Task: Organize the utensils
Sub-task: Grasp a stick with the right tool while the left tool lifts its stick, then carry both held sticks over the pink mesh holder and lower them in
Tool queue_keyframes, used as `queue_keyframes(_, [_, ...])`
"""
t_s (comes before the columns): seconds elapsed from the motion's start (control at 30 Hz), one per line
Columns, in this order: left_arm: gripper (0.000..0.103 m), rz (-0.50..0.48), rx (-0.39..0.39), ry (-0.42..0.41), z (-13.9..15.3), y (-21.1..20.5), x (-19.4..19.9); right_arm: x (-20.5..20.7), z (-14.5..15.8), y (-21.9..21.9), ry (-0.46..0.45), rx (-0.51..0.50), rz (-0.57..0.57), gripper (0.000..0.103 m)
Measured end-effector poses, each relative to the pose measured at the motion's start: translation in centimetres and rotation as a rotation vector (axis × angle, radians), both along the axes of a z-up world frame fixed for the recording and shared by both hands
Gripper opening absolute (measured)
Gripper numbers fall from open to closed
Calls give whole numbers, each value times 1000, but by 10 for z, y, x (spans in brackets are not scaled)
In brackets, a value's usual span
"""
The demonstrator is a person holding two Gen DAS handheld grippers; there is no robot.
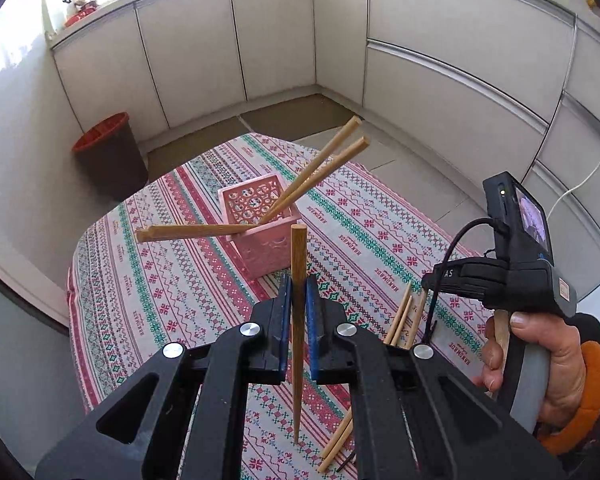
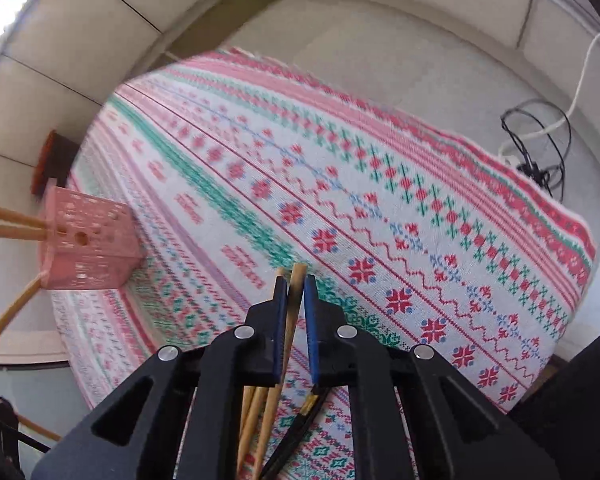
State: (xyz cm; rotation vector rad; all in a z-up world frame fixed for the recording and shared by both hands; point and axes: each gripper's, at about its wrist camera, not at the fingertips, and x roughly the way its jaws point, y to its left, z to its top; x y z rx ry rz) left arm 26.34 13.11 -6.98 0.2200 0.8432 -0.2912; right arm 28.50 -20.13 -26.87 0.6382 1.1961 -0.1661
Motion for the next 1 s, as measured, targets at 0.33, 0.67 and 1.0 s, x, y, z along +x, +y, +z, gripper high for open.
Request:
queue_keyframes(0.33, [7, 27, -79, -29, 23, 6, -9, -52, 104, -3, -297, -54, 195, 8])
queue_keyframes(0.67, [7, 23, -154, -104, 69, -12, -14, -64, 183, -20, -470, -59, 290, 8])
queue_keyframes(1.0, [7, 95, -228, -198, 111, -15, -6, -59, 228, -38, -552, -16, 296, 8])
